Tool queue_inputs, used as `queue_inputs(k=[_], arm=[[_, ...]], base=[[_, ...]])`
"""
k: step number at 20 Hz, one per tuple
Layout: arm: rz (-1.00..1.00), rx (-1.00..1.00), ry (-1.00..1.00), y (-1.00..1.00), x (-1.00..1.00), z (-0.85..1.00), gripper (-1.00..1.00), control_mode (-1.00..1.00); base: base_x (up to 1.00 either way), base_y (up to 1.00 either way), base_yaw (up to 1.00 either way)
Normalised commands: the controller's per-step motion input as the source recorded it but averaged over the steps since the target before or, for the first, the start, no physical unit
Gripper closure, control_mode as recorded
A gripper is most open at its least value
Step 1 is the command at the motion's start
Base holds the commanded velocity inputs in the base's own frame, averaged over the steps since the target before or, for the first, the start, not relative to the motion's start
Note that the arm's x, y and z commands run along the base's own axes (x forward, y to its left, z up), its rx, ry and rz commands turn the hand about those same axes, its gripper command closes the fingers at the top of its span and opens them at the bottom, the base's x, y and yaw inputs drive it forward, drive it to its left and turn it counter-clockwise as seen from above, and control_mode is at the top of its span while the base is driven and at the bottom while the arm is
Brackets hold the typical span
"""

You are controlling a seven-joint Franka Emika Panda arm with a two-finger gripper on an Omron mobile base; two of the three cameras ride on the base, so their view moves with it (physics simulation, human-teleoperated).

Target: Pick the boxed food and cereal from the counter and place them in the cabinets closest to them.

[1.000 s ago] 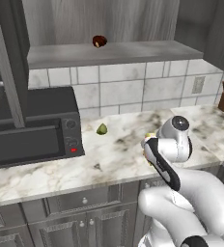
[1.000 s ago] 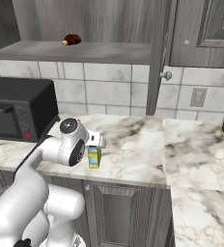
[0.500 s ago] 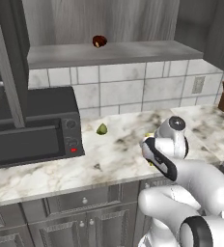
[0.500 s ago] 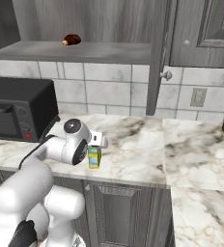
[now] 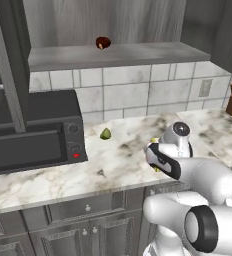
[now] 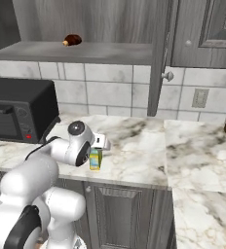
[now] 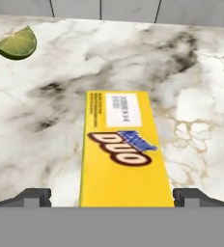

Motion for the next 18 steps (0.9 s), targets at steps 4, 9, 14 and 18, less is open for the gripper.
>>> queue_inputs(k=[4, 9, 14, 18], arm=[[0.00, 0.00, -0.02, 0.00, 0.10, -0.21, -1.00, -1.00], [0.00, 0.00, -0.02, 0.00, 0.03, -0.10, 1.00, -1.00], [0.00, 0.00, 0.00, 0.00, 0.00, 0.00, 1.00, -1.00], [0.00, 0.01, -0.02, 0.00, 0.00, 0.12, 1.00, -1.00]], base=[[0.00, 0.00, 0.00], [0.00, 0.00, 0.00], [0.00, 0.00, 0.00], [0.00, 0.00, 0.00]])
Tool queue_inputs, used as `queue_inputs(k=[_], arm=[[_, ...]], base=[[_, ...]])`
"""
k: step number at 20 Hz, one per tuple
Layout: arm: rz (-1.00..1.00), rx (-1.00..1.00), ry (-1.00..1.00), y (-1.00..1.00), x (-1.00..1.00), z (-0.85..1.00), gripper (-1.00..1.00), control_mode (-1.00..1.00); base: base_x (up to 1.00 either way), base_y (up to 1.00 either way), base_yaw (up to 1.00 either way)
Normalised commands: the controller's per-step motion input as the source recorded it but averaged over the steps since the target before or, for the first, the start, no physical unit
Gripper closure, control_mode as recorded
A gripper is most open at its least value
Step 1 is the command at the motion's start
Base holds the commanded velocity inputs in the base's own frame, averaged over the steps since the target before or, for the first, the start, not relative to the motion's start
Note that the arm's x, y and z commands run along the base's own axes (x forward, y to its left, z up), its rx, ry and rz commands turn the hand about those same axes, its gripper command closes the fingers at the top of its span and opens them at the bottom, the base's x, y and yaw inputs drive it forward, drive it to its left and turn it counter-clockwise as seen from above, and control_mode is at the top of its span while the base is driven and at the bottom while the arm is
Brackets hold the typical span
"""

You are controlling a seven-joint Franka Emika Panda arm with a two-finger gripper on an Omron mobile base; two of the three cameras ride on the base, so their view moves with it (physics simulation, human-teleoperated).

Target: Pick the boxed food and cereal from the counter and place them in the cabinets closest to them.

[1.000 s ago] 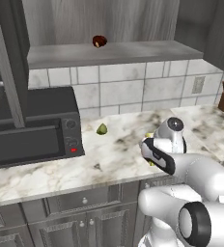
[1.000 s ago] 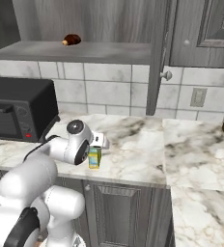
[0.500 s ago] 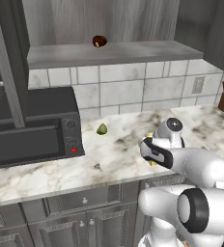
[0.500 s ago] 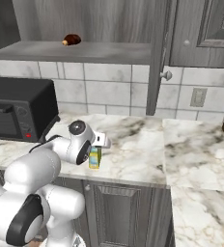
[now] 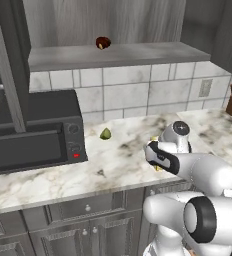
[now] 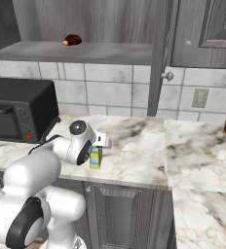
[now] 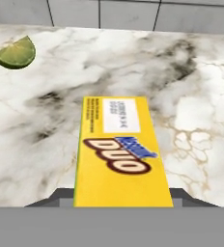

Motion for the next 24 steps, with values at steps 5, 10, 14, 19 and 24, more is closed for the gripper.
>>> queue_inputs(k=[5, 10, 14, 19, 24], arm=[[-0.04, 0.01, 0.00, 0.00, -0.01, 0.35, 1.00, -1.00], [-0.06, 0.00, 0.00, 0.00, -0.07, 0.43, 1.00, -1.00], [-0.06, 0.00, 0.00, 0.00, -0.06, 0.48, 1.00, -1.00], [-0.06, 0.02, 0.00, -0.02, -0.09, 0.51, 1.00, -1.00], [-0.05, 0.02, 0.00, 0.00, -0.07, 0.56, 1.00, -1.00]], base=[[0.00, 0.00, 0.00], [0.00, 0.00, 0.00], [0.00, 0.00, 0.00], [0.00, 0.00, 0.00], [0.00, 0.00, 0.00]])
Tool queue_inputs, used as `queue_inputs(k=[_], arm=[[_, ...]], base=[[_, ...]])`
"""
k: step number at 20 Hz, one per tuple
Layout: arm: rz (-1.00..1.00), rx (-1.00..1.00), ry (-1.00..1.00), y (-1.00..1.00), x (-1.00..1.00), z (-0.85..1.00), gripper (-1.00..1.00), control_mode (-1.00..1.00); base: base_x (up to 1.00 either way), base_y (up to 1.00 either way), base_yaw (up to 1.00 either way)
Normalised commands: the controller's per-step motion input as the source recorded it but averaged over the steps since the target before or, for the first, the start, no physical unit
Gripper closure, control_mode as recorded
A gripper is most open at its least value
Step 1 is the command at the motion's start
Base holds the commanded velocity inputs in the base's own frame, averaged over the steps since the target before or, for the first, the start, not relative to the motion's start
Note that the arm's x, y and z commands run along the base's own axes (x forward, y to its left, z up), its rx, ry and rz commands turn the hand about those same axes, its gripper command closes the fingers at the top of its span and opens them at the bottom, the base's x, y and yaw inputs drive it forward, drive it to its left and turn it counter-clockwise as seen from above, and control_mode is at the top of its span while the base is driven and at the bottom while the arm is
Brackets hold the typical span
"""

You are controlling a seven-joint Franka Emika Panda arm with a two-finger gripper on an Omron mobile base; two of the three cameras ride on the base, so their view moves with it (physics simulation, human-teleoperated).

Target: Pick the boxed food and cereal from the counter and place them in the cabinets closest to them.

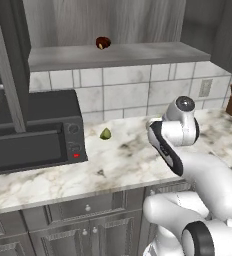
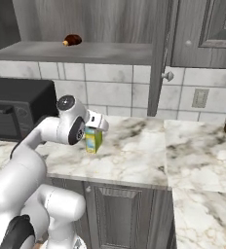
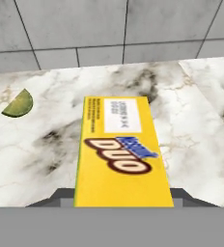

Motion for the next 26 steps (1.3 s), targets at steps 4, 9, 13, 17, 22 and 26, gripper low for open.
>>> queue_inputs(k=[4, 9, 13, 17, 22, 26], arm=[[-0.04, 0.02, 0.00, 0.00, -0.06, 0.58, 1.00, -1.00], [-0.04, 0.02, 0.00, 0.00, -0.04, 0.62, 1.00, -1.00], [-0.04, 0.02, -0.04, 0.00, -0.05, 0.67, 1.00, -1.00], [-0.04, 0.04, -0.04, 0.00, -0.08, 0.70, 1.00, -1.00], [-0.07, 0.01, -0.02, 0.03, 0.00, 0.68, 1.00, -1.00], [-0.03, 0.03, -0.06, 0.00, -0.13, 0.61, 1.00, -1.00]], base=[[0.00, 0.00, 0.00], [0.00, 0.00, 0.00], [0.00, 0.00, 0.00], [0.00, 0.00, 0.00], [0.00, 0.00, 0.00], [0.00, 0.00, 0.00]])
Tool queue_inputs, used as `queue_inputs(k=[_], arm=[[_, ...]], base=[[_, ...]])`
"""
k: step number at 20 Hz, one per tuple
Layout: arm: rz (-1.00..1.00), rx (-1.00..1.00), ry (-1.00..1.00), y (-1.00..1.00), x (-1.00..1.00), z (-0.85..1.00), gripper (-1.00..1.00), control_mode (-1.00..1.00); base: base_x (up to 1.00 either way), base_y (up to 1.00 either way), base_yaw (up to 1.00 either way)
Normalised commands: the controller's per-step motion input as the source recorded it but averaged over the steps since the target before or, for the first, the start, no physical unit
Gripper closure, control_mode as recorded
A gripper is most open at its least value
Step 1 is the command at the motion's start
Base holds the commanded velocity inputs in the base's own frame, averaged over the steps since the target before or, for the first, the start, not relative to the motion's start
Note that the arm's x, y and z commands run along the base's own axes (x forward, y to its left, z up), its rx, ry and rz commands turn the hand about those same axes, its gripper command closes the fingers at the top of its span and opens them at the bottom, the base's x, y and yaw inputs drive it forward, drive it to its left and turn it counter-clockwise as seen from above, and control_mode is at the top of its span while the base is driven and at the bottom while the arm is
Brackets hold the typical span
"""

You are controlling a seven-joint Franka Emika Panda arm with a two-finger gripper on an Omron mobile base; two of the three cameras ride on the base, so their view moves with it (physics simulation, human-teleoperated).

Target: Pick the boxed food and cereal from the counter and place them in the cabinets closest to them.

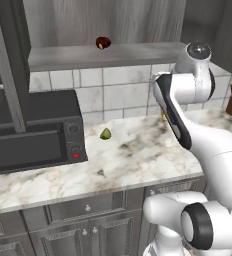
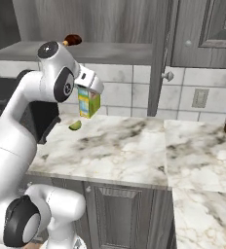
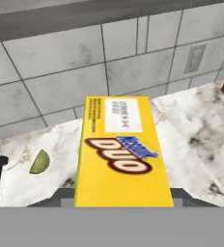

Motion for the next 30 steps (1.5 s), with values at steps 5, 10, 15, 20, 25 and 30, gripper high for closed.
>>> queue_inputs(k=[5, 10, 15, 20, 25, 30], arm=[[-0.01, 0.04, -0.06, 0.00, -0.22, 0.56, 1.00, -1.00], [0.00, 0.05, -0.08, -0.03, -0.27, 0.53, 1.00, -1.00], [0.00, 0.04, -0.13, -0.01, -0.31, 0.51, 1.00, -1.00], [0.00, 0.02, -0.17, 0.00, -0.38, 0.46, 1.00, -1.00], [0.00, 0.00, -0.21, 0.00, -0.35, 0.32, 1.00, -1.00], [0.01, 0.00, -0.11, 0.00, -0.12, 0.12, 1.00, -1.00]], base=[[0.00, 0.00, 0.00], [0.00, 0.00, 0.00], [0.00, 0.00, 0.00], [0.00, 0.00, 0.00], [0.00, 0.00, 0.00], [0.00, 0.00, 0.00]])
